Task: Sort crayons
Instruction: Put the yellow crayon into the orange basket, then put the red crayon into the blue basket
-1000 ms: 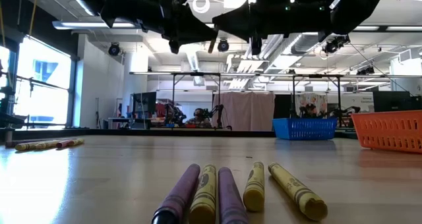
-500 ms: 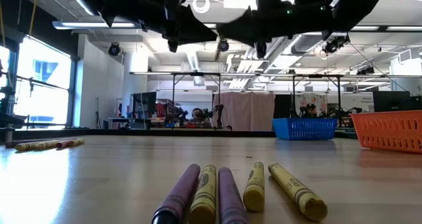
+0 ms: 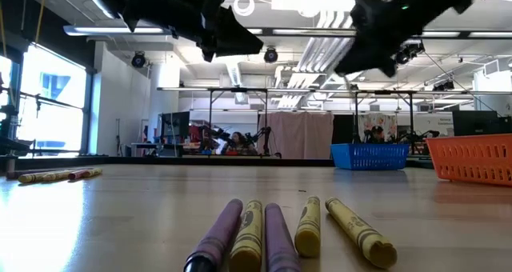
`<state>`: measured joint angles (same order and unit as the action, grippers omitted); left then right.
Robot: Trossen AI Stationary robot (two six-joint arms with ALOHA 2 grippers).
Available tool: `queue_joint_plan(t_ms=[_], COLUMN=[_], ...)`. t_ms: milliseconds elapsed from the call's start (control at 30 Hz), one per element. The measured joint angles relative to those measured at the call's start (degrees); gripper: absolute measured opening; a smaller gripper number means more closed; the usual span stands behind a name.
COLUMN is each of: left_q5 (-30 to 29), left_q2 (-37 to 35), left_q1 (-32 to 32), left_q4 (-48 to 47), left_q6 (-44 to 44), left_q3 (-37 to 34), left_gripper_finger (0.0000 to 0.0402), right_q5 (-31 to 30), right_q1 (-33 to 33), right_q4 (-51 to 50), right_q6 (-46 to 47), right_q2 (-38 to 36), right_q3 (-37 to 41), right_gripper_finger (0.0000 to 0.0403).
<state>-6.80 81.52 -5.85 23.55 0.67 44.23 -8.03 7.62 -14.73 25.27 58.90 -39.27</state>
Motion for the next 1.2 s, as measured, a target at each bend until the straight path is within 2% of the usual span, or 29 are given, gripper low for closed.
queue_joint_plan(t_ms=[167, 300, 400, 633, 767, 933, 1067, 1200], left_q5=[-1.5, -1.9, -1.9, -2.1, -2.1, -2.1, -2.8, -2.7], left_q2=[0.0, 0.0, 0.1, 0.1, 0.1, 0.1, 0.1, 0.1], left_q1=[-0.4, -1.1, -1.9, -2.9, -2.9, -2.9, -2.9, -2.9], left_q4=[-0.2, -0.2, -0.2, -0.2, -0.3, -0.8, -1.9, -5.3], left_q6=[0.0, 0.0, 0.0, 0.0, 0.0, -0.4, -0.4, -0.9], left_q3=[0.0, 0.0, 0.0, 0.0, 0.0, 0.0, 0.0, 0.0], left_gripper_finger=[0.0103, 0.0100, 0.0100, 0.0099, 0.0099, 0.0099, 0.0098, 0.0097], right_q5=[2.5, 2.2, 2.5, 2.5, 2.5, 2.2, 1.0, 0.8], right_q1=[-5.3, -10.9, -14.6, -20.0, -20.9, -20.8, -20.8, -20.8], right_q4=[-22.5, -31.9, -34.1, -51.7, -53.6, -52.9, -52.8, -46.3], right_q6=[15.3, 25.9, 28.5, 27.2, 26.3, 27.7, 28.7, 28.7], right_q2=[-5.6, -7.4, -7.7, -7.5, -7.5, -7.5, -7.5, -7.5], right_q3=[0.0, 0.0, 0.0, 0.0, 0.0, 0.0, 0.0, 0.0], right_gripper_finger=[0.0011, 0.0011, 0.0011, 0.0011, 0.0022, 0.0079, 0.0110, 0.0115])
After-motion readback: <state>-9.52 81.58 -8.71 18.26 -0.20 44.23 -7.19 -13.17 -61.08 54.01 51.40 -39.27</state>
